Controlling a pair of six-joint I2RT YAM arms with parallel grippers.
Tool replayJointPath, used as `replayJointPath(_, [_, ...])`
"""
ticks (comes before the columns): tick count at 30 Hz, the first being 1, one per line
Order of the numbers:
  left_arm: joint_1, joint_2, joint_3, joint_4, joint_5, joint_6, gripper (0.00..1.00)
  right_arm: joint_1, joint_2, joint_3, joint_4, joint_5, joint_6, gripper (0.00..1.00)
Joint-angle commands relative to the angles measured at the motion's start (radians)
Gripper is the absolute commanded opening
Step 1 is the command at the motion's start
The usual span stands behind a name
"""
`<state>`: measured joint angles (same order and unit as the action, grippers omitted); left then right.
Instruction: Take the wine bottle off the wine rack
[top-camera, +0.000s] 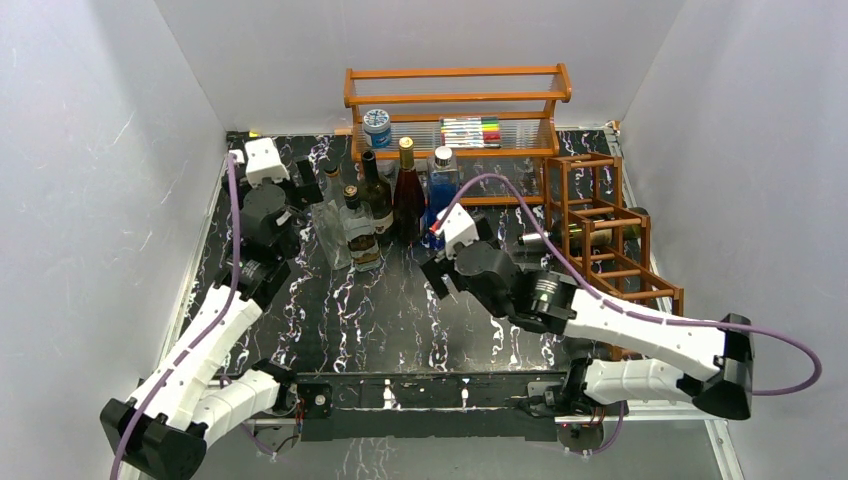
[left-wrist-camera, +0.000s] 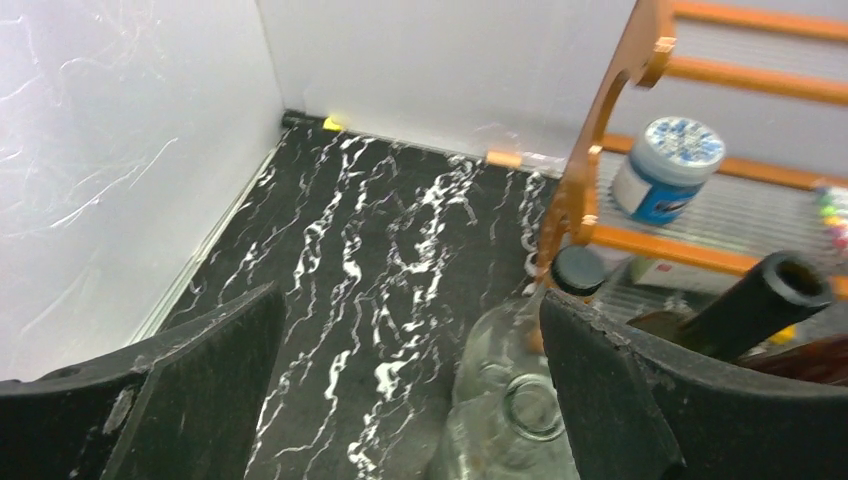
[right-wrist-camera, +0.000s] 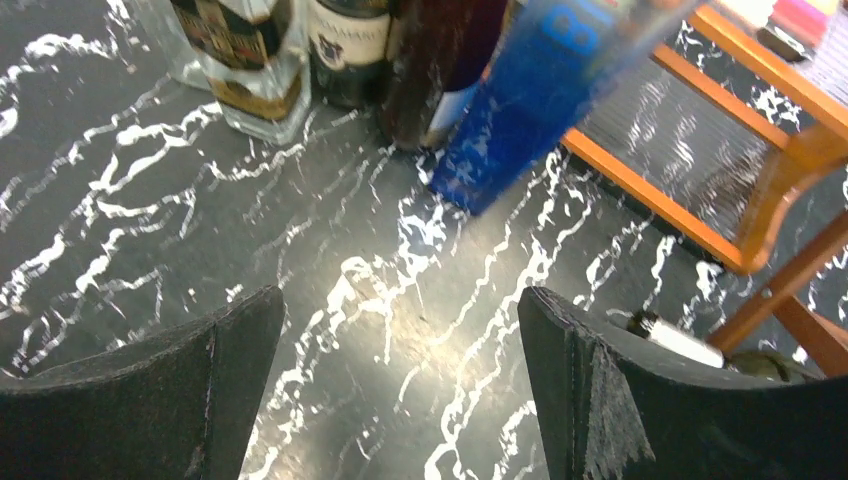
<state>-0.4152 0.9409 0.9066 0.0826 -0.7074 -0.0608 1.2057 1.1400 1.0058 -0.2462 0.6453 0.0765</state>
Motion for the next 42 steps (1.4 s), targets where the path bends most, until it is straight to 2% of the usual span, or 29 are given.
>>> replayJointPath(1, [0.000, -0.003, 0.149, -0.116, 0.084, -0.103, 0.98, 0.002, -0.136, -0.030, -0.163, 0.036, 0.062, 0.98])
replayJointPath(3, [0.000, -0.004, 0.210, -0.201, 0.117, -0.151, 0.98, 0.002, -0.189, -0.072, -0.188, 0.047, 0.080, 0.98])
replayJointPath(5, [0.000, -0.030, 0.247, -0.215, 0.111, -0.131, 0.98, 0.001, -0.215, -0.096, -0.176, 0.023, 0.053, 0.98])
replayJointPath(7, [0.000, -0.075, 0.259, -0.154, 0.080, -0.066, 0.98, 0.001, -0.155, -0.025, -0.251, 0.019, 0.034, 0.98])
replayJointPath(9, [0.000, -0.100, 0.236, -0.041, 0.097, -0.037, 0.98, 0.002, -0.104, 0.030, -0.358, 0.049, 0.105, 0.98])
replayJointPath(11, [0.000, -0.067, 0.216, 0.043, 0.109, -0.040, 0.98, -0.001, -0.102, 0.040, -0.416, 0.031, 0.132, 0.98])
replayJointPath(14, [0.001, 0.014, 0.212, 0.118, 0.093, 0.012, 0.98, -0.020, -0.097, 0.060, -0.507, 0.115, 0.122, 0.98])
replayJointPath(16, [0.000, 0.005, 0.168, 0.177, 0.074, 0.066, 0.98, -0.037, -0.119, 0.025, -0.448, 0.116, 0.022, 0.98])
replayJointPath(21, [0.001, -0.094, 0.072, 0.204, 0.103, 0.054, 0.98, -0.092, -0.139, -0.046, -0.397, 0.082, -0.175, 0.98])
replayJointPath(27, [-0.044, -0.191, 0.019, 0.230, 0.101, 0.093, 0.98, -0.265, -0.155, -0.136, -0.374, -0.029, -0.368, 0.98])
replayJointPath(33, [-0.083, -0.245, -0.042, 0.330, 0.024, 0.175, 0.98, -0.327, -0.058, -0.156, -0.360, 0.156, -0.560, 0.98])
replayJointPath(37, [-0.088, -0.262, -0.065, 0.364, -0.002, 0.197, 0.98, -0.420, -0.045, -0.205, -0.202, 0.137, -0.859, 0.98])
replayJointPath(42, [-0.099, -0.280, -0.089, 0.400, -0.018, 0.217, 0.98, -0.545, 0.043, -0.250, 0.031, 0.063, -1.026, 0.89])
